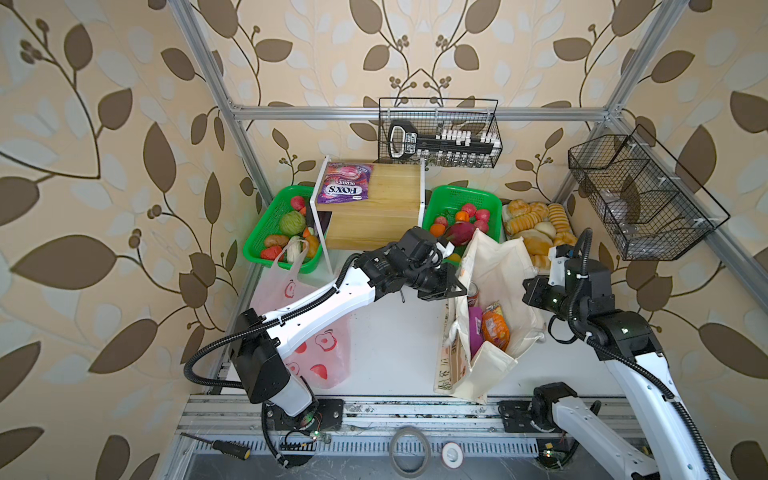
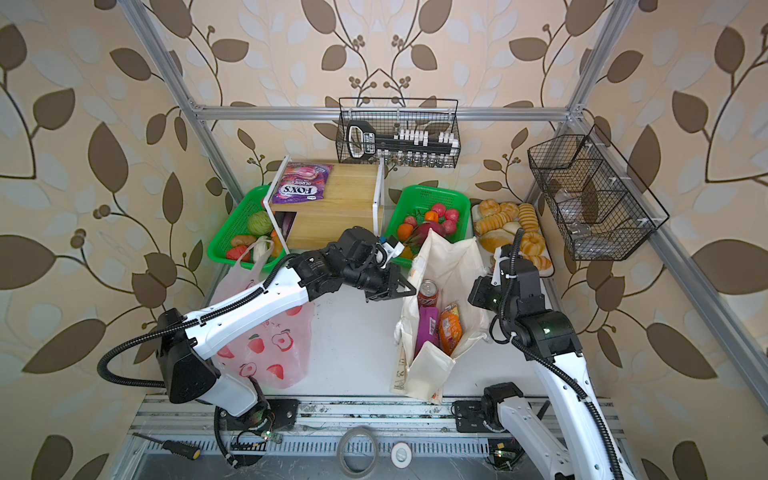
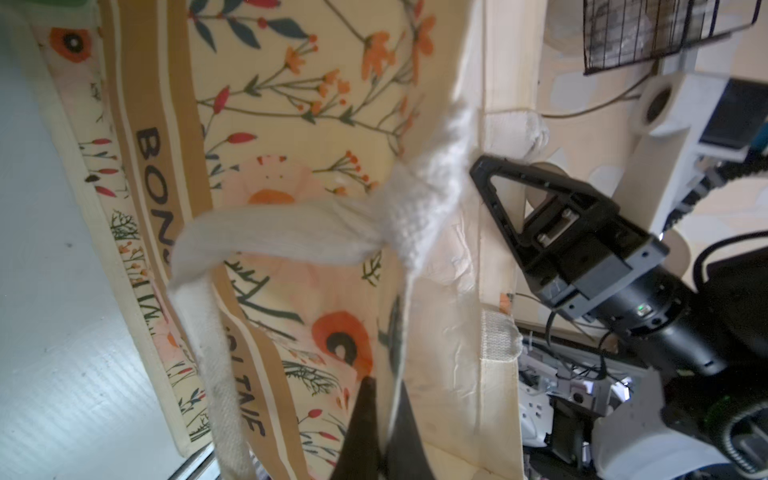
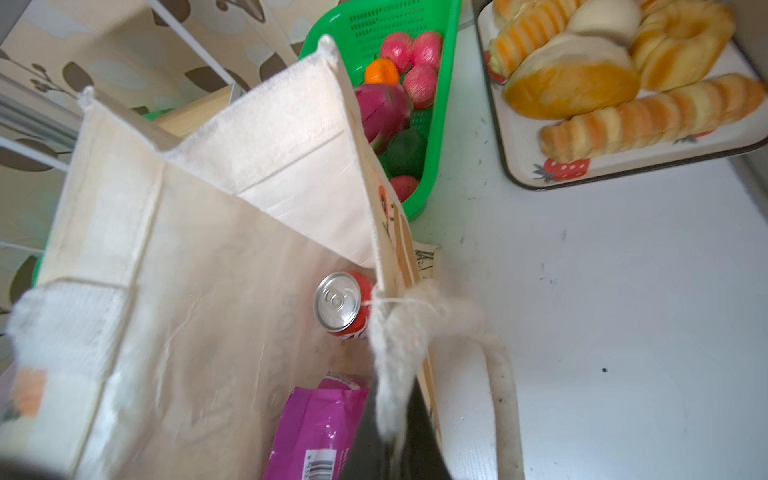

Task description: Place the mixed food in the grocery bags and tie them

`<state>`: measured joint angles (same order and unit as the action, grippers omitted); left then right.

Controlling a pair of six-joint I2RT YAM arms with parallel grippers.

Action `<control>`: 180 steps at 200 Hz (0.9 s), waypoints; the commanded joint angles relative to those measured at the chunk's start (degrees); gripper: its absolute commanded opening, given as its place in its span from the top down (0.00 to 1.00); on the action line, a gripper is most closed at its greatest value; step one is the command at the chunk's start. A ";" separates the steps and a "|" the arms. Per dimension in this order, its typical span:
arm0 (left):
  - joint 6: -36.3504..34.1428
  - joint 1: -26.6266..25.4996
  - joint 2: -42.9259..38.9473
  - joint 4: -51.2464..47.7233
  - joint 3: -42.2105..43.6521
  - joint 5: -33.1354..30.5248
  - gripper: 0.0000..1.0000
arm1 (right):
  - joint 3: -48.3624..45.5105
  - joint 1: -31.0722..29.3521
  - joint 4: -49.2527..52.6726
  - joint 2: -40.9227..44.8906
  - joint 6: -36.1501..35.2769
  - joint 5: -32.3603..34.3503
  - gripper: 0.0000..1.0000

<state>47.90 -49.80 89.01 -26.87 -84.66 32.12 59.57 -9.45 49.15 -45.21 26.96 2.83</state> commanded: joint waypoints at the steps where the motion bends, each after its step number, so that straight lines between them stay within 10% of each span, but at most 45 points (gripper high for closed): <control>1: 0.57 -2.11 -0.80 1.64 -3.84 1.63 1.00 | 4.72 1.53 -2.97 0.73 -1.62 8.83 1.00; 180: 15.98 -8.72 14.70 17.03 -20.52 2.64 1.00 | 15.06 27.59 -6.04 -7.33 -14.40 3.05 1.00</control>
<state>60.84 -57.47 104.09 -17.72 -100.12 31.51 71.35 16.86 53.21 -52.84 15.94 3.01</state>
